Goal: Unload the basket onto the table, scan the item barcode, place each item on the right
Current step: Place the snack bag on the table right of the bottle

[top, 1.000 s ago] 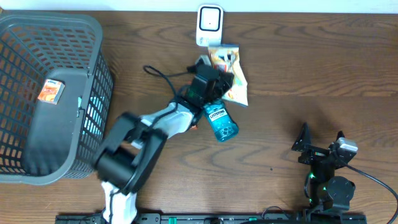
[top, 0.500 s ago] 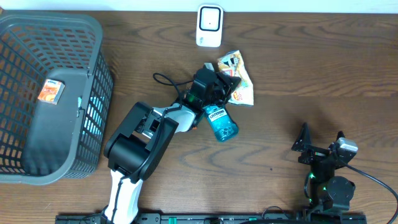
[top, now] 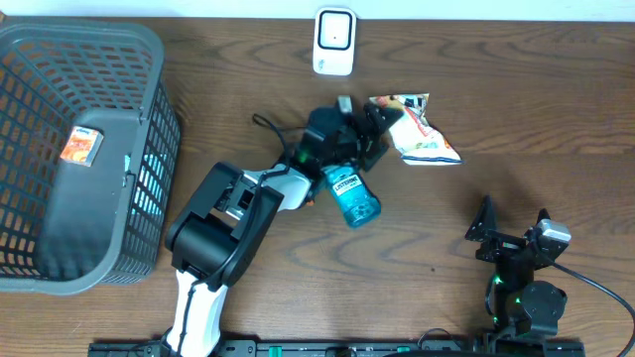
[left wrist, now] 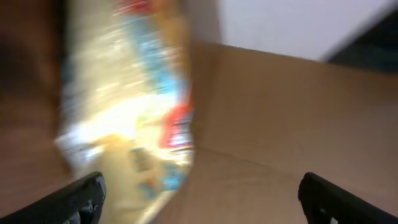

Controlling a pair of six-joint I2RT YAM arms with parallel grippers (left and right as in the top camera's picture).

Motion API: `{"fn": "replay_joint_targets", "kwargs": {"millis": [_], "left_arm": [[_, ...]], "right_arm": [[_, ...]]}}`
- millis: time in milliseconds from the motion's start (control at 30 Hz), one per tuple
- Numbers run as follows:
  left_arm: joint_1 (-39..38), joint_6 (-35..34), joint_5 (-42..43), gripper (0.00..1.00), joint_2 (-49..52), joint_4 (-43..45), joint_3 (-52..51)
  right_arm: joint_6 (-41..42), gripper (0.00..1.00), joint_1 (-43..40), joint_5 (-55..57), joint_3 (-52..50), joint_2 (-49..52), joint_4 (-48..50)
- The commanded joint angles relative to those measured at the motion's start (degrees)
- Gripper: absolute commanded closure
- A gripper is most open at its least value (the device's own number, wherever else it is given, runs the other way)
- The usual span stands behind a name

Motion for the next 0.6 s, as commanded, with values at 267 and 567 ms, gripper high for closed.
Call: {"fn": "replay_joint_targets", "kwargs": {"millis": [267,567], "left_arm": [[3.5,25.4,9.2,0.01,-5.4,0.5,6.4],[6.2,67.0,-5.4,0.01,-21.3,-46.2,9.2]], "right_arm": [[-0.8,0.01,-0.1,0.5,-0.1,-0.3,-0.2],[-0.8,0.01,-0.1,0.5,-0.1,-0.3,-0.2]]}}
